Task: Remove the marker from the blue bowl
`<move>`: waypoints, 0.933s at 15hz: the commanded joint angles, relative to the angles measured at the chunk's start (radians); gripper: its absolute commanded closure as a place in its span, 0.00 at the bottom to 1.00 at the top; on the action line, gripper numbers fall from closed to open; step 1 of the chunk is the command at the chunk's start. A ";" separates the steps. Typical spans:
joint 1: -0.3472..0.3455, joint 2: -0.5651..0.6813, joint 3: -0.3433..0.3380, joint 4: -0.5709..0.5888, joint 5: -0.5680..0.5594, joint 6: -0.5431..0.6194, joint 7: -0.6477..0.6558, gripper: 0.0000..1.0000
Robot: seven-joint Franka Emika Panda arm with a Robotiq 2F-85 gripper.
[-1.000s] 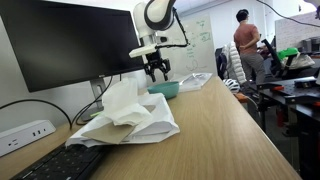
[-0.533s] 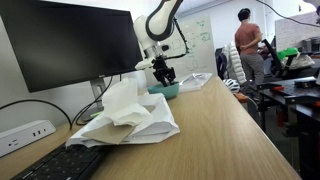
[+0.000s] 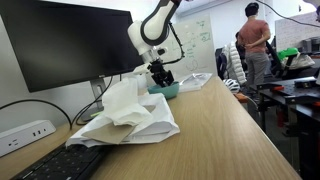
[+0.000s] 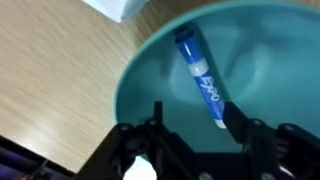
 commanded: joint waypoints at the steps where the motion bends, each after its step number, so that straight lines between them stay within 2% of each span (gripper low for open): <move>1: -0.001 0.000 0.010 0.033 -0.051 -0.030 -0.026 0.23; 6: -0.016 0.032 0.025 0.062 -0.055 -0.038 -0.105 0.33; 10: -0.013 0.067 0.025 0.092 -0.062 -0.034 -0.164 0.57; 13: -0.008 0.083 0.024 0.101 -0.066 -0.025 -0.200 0.60; 14: -0.006 0.087 0.023 0.102 -0.068 -0.020 -0.208 0.84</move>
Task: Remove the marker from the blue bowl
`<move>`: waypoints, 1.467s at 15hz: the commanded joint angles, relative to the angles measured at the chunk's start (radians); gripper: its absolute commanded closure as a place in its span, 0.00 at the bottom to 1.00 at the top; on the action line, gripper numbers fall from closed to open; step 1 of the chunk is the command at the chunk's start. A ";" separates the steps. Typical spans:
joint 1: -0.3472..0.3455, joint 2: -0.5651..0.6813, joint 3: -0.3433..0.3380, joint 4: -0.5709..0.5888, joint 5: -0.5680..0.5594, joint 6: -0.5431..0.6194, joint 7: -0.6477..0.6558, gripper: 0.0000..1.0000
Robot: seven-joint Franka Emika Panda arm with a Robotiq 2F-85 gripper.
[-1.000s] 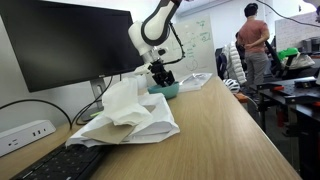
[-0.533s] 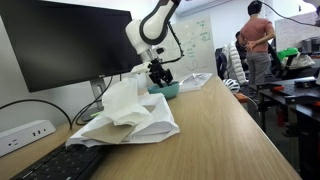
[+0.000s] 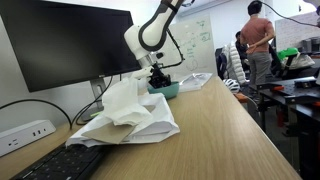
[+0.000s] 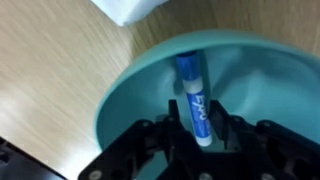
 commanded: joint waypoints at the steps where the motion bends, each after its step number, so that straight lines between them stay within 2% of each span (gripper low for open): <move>1: -0.005 0.019 0.008 0.028 -0.022 -0.009 -0.036 0.85; 3: 0.000 0.012 0.004 0.020 -0.031 0.010 -0.040 0.98; 4: -0.001 0.004 0.005 0.014 -0.033 0.020 -0.043 1.00; 5: -0.002 -0.003 0.006 0.010 -0.034 0.032 -0.048 0.95; 7: 0.003 -0.034 0.003 -0.004 -0.043 0.048 -0.055 0.95; 11: 0.000 -0.133 0.006 -0.021 -0.062 -0.002 -0.113 0.95; 14: -0.007 -0.243 0.051 -0.067 -0.046 -0.069 -0.244 0.95; 16: 0.009 -0.331 0.079 -0.148 -0.049 -0.069 -0.269 0.95; 19: 0.047 -0.455 0.112 -0.308 -0.084 -0.038 -0.198 0.95; 22: 0.062 -0.516 0.156 -0.441 -0.112 0.016 -0.183 0.95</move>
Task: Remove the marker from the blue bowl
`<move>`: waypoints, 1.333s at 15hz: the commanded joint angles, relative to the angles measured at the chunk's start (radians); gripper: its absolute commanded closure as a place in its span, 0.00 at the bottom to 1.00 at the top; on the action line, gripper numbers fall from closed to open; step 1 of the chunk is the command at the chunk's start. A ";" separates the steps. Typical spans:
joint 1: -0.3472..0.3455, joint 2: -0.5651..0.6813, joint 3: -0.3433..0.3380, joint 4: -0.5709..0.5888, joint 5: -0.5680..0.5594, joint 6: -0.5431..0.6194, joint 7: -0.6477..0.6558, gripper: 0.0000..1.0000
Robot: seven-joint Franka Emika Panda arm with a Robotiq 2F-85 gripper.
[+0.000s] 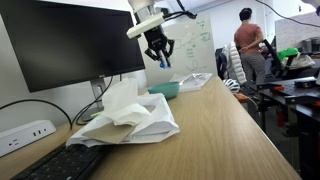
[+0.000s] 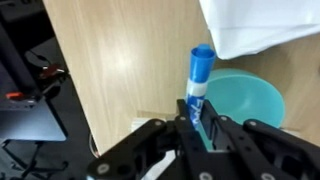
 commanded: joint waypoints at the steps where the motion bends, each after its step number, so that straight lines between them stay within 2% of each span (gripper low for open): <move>1: 0.002 -0.080 0.042 -0.167 -0.057 0.109 0.020 0.95; 2: 0.015 -0.075 0.051 -0.186 -0.098 0.106 0.051 0.95; 5: 0.038 -0.038 0.072 -0.248 -0.214 0.203 0.126 0.95; 10: 0.069 0.048 0.074 -0.271 -0.251 0.301 0.226 0.95; 15: 0.075 0.060 0.064 -0.267 -0.241 0.318 0.228 0.95; 16: 0.072 0.050 0.069 -0.267 -0.225 0.303 0.215 0.56; 18: 0.068 0.018 0.077 -0.263 -0.197 0.253 0.200 0.48; 20: 0.039 -0.044 0.099 -0.263 -0.116 0.201 0.130 0.32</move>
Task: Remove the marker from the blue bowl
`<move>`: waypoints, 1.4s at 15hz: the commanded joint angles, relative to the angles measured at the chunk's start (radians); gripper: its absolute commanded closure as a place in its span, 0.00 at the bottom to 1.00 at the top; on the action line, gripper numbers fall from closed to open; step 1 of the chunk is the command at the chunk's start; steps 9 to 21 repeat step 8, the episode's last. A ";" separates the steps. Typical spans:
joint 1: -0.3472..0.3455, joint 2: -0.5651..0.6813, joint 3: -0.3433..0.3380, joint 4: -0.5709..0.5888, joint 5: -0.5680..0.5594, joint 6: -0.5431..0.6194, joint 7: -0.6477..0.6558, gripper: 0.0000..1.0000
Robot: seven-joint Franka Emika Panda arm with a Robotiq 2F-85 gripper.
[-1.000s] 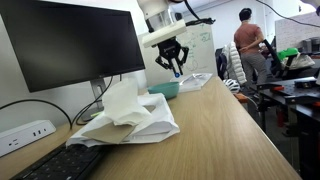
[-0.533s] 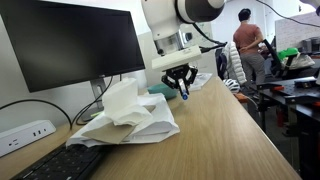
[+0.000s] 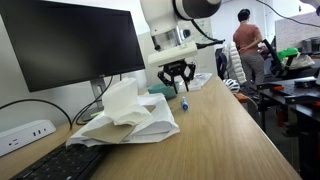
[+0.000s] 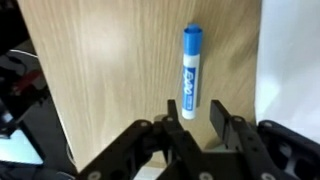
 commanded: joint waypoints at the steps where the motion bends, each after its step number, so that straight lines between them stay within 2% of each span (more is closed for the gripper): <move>1: -0.041 -0.122 0.030 -0.012 0.131 -0.092 -0.114 0.26; 4: -0.070 -0.233 0.027 0.005 0.188 -0.138 -0.201 0.04; 5: -0.084 -0.260 0.028 0.015 0.202 -0.156 -0.227 0.00; 8: -0.118 -0.296 0.032 0.053 0.189 -0.238 -0.273 0.00; 21: -0.118 -0.296 0.032 0.053 0.189 -0.238 -0.273 0.00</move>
